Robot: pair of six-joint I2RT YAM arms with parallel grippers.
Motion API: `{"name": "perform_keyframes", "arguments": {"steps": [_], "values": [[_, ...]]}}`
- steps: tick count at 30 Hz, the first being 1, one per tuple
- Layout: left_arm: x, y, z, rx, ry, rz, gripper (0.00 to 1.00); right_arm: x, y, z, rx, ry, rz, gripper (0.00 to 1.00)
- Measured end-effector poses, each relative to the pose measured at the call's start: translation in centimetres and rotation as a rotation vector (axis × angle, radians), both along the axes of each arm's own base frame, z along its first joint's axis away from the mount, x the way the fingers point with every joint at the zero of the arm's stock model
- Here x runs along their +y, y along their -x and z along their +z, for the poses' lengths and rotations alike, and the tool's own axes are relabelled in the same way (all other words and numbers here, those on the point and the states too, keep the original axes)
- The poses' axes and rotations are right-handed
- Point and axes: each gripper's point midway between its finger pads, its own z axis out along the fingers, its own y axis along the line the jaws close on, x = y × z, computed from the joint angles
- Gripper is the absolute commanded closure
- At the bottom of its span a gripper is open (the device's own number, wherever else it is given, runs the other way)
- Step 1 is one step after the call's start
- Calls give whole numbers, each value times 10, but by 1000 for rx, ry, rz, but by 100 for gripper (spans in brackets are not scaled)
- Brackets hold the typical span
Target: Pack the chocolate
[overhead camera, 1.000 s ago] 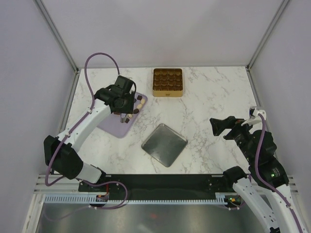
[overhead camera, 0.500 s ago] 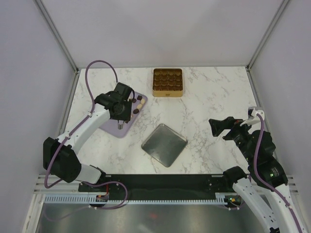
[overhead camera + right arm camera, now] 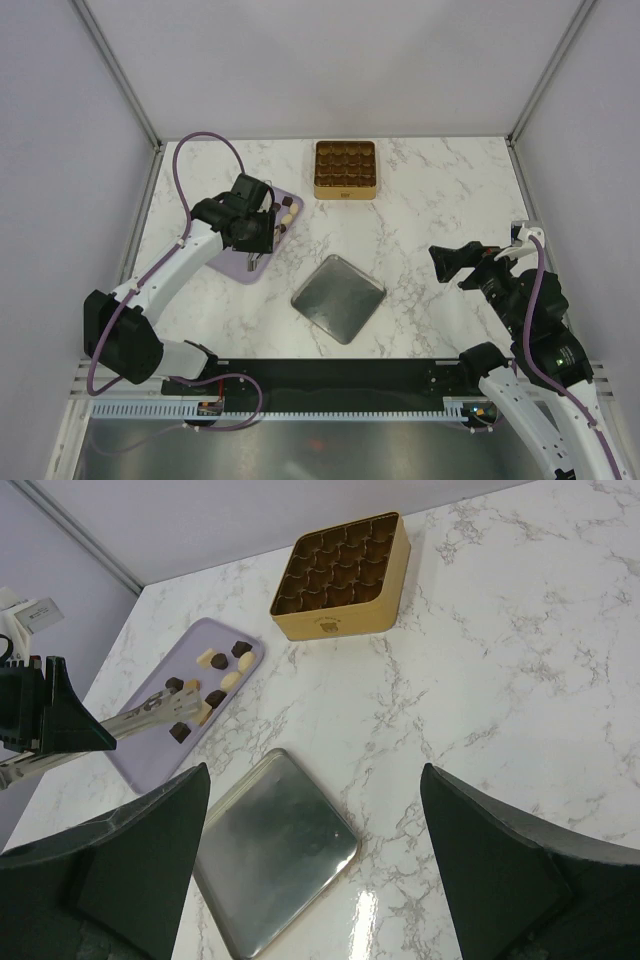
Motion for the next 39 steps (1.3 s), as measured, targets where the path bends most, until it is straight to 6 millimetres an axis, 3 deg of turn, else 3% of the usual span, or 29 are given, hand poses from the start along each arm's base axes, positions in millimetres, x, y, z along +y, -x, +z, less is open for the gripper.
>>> {"name": "perform_keyframes", "arguments": {"steps": [9, 18, 30, 39], "values": [[-4, 0, -2, 3, 16, -7, 50, 0, 1, 1, -5, -3, 0, 5], [-4, -4, -17, 33, -4, -4, 54, 0, 1, 1, -5, -2, -1, 5], [0, -6, -17, 23, -24, 8, 67, -1, 1, 1, -6, -1, -1, 5], [1, -7, -12, 18, -33, 13, 68, -2, 4, 4, -22, -4, -2, 5]]}}
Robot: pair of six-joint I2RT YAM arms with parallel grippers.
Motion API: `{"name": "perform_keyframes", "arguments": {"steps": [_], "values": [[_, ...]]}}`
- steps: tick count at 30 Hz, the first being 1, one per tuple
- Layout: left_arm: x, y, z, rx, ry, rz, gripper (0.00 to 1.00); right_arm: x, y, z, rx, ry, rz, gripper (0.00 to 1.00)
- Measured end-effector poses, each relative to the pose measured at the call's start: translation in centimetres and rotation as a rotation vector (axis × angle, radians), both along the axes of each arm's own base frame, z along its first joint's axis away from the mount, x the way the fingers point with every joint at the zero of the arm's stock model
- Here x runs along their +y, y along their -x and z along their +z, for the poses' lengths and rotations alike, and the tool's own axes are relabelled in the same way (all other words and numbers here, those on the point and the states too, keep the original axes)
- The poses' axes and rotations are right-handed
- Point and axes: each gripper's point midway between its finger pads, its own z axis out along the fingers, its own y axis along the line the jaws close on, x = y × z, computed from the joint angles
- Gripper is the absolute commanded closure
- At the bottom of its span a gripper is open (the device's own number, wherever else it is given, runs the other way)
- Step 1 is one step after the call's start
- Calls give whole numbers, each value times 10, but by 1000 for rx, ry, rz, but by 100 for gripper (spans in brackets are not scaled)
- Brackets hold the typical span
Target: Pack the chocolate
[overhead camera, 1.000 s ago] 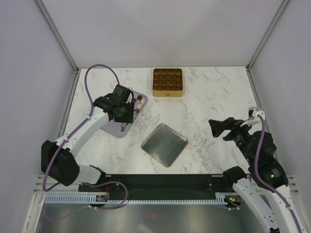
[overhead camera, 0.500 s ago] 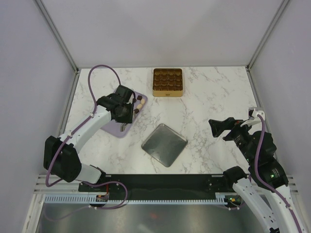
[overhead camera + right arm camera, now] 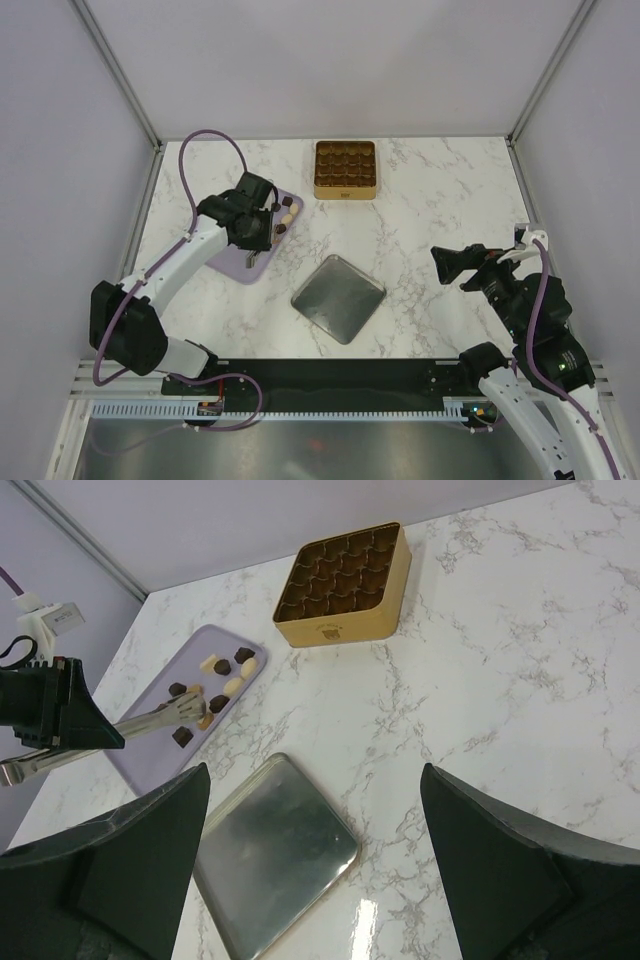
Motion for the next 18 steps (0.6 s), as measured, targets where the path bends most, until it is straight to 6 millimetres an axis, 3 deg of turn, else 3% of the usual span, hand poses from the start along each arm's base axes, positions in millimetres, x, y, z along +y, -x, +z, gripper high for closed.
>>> {"name": "perform_keyframes", "arguments": {"steps": [12, 18], "values": [[-9, -21, 41, -92, 41, 3, 68, -1, 1, 1, -7, 6, 0, 5], [-42, -48, 80, -161, 155, -47, 68, 2, -1, -4, -2, 7, 10, 5]]}}
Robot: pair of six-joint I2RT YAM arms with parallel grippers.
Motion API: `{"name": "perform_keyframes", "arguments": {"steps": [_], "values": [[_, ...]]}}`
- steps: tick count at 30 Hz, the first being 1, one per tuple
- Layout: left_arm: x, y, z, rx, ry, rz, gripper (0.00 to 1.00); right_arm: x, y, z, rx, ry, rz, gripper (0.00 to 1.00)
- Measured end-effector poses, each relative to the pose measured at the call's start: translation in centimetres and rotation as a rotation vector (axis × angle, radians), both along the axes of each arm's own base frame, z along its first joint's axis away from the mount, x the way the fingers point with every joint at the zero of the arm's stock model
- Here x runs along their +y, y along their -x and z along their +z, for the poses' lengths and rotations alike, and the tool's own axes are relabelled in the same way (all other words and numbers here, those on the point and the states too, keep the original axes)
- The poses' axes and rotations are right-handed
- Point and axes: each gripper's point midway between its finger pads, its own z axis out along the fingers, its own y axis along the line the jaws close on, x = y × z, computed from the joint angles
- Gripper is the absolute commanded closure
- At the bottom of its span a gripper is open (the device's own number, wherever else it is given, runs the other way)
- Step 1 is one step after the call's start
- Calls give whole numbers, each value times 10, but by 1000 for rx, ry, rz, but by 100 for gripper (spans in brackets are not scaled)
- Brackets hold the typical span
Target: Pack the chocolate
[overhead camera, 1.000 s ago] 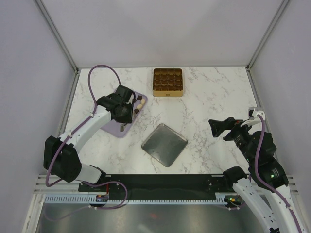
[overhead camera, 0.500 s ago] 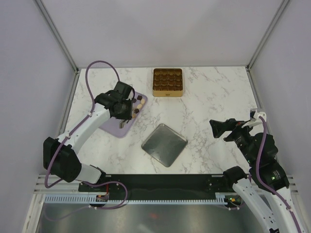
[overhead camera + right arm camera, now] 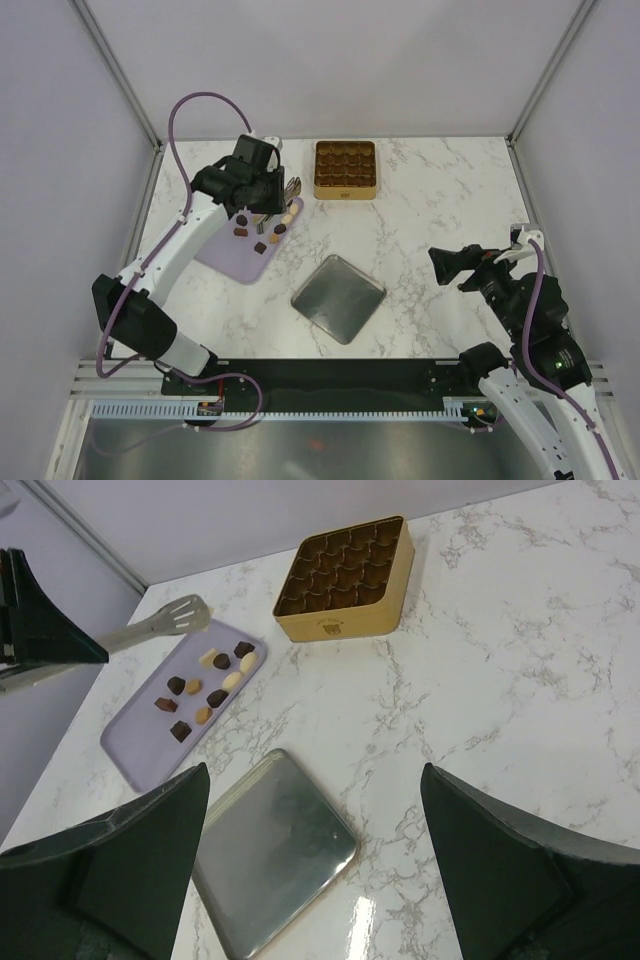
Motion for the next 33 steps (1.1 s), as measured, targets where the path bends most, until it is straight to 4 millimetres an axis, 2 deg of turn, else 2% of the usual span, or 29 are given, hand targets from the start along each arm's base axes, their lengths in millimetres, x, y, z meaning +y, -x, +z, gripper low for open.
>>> {"name": "perform_keyframes", "arguments": {"steps": [6, 12, 17, 25, 33], "values": [[-33, -46, 25, -73, 63, -29, 68, 3, -1, -3, 2, -2, 14, 5], [-66, -106, 18, -103, 85, -35, 68, 6, -2, -1, 7, 0, 26, 5], [-79, -139, 8, -130, 73, -29, 67, 6, -1, 8, -9, -5, 24, 5], [-78, -165, -13, -171, 2, -29, 67, -2, 2, 14, -38, -14, -11, 5], [-82, -185, -54, -161, -50, -39, 67, -8, 5, 17, -48, -23, -35, 5]]}}
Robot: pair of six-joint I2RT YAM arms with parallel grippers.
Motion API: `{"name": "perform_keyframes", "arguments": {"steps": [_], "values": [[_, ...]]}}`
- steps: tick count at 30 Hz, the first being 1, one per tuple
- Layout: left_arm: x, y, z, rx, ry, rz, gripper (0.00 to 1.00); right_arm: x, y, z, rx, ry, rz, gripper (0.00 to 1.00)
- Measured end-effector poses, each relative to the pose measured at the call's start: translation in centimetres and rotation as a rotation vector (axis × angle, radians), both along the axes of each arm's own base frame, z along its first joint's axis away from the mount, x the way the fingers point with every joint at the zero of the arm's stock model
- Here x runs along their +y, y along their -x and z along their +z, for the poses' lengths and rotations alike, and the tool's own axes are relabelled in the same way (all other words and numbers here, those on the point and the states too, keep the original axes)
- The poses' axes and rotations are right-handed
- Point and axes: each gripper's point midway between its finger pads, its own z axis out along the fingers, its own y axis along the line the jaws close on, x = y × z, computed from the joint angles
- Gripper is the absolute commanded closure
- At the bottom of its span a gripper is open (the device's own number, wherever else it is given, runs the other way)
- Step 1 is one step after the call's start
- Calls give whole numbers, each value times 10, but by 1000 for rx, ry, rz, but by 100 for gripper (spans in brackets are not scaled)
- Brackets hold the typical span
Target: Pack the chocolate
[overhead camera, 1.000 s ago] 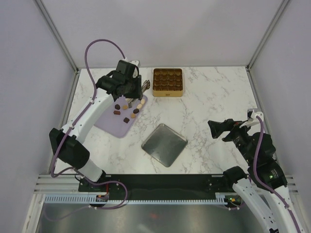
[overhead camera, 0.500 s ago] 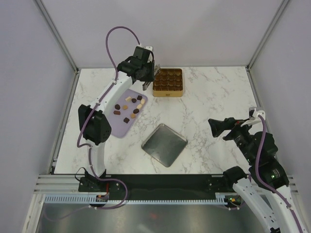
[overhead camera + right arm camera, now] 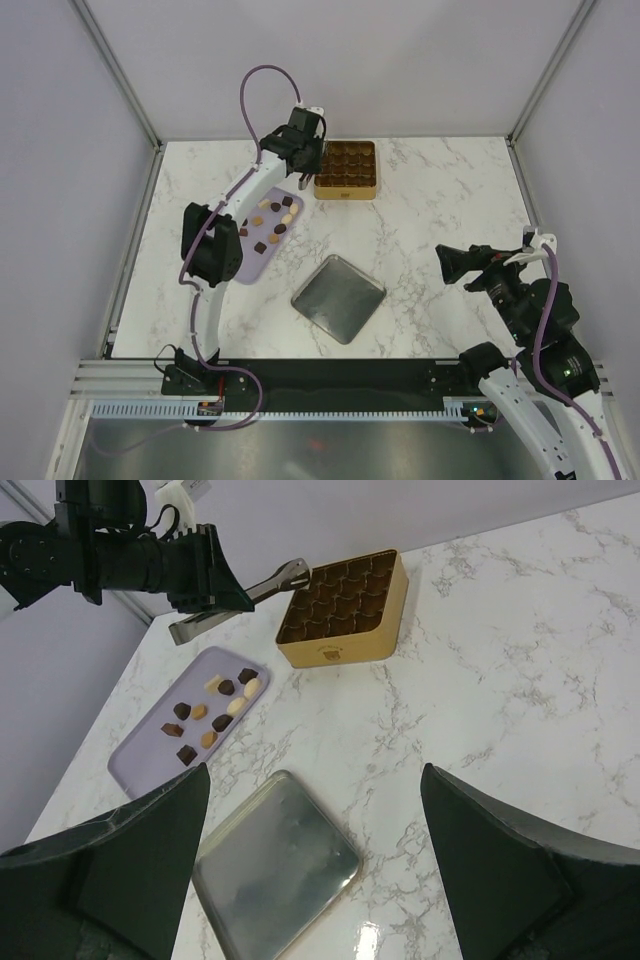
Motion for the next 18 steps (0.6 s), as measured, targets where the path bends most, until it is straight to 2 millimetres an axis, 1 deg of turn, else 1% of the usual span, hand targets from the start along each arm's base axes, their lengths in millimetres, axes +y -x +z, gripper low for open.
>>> {"name": "perform_keyframes", "arguments": {"steps": [4, 9, 18], "values": [[-1, -8, -10, -7, -13, 1, 66, 0, 1, 0, 10, 4, 0, 5], [-5, -16, -11, -33, -10, -1, 65, -1, 1, 1, 10, 4, -4, 5], [-5, -28, -18, -58, -31, 5, 60, -6, 3, 4, 12, 7, -24, 6]]}}
